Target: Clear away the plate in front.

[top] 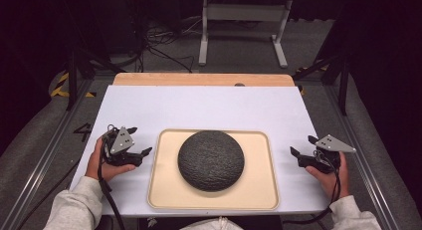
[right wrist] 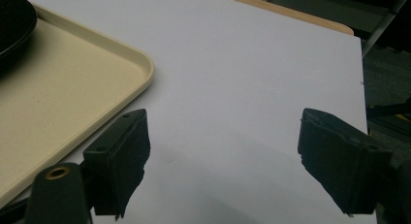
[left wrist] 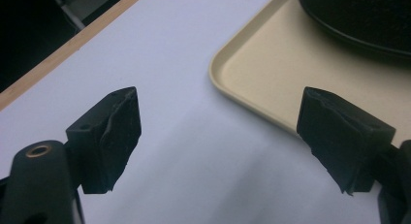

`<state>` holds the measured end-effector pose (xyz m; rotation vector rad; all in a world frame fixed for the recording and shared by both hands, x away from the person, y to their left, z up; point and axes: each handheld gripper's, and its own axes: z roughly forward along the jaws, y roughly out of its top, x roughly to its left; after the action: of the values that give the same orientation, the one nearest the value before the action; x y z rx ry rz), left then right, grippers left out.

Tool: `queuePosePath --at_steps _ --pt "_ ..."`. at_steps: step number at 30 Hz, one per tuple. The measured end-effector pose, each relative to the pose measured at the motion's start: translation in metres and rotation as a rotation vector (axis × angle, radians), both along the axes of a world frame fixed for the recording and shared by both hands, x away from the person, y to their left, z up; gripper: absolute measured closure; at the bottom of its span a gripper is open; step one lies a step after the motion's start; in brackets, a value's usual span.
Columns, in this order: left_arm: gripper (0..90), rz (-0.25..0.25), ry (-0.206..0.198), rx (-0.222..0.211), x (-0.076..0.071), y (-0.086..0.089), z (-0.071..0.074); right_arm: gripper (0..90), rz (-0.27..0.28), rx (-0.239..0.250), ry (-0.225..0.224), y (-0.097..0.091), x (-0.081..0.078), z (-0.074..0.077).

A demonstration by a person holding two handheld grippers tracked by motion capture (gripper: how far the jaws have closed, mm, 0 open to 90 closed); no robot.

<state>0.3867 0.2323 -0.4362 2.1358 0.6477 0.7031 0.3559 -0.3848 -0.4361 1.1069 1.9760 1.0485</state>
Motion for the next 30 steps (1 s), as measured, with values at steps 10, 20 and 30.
queuePosePath --at_steps 10,20,30 --pt "15.1 0.058 0.046 -0.057 0.003 0.022 -0.006 19.4 0.014 -0.003 -0.009 0.001 -0.001 0.001" --pt "12.9 0.079 0.090 -0.102 0.000 0.039 -0.011 19.2 0.025 0.000 -0.023 -0.001 -0.006 0.002" --pt "11.6 0.083 0.096 -0.121 -0.004 0.043 -0.013 19.0 0.040 -0.015 -0.021 0.003 -0.006 0.002"
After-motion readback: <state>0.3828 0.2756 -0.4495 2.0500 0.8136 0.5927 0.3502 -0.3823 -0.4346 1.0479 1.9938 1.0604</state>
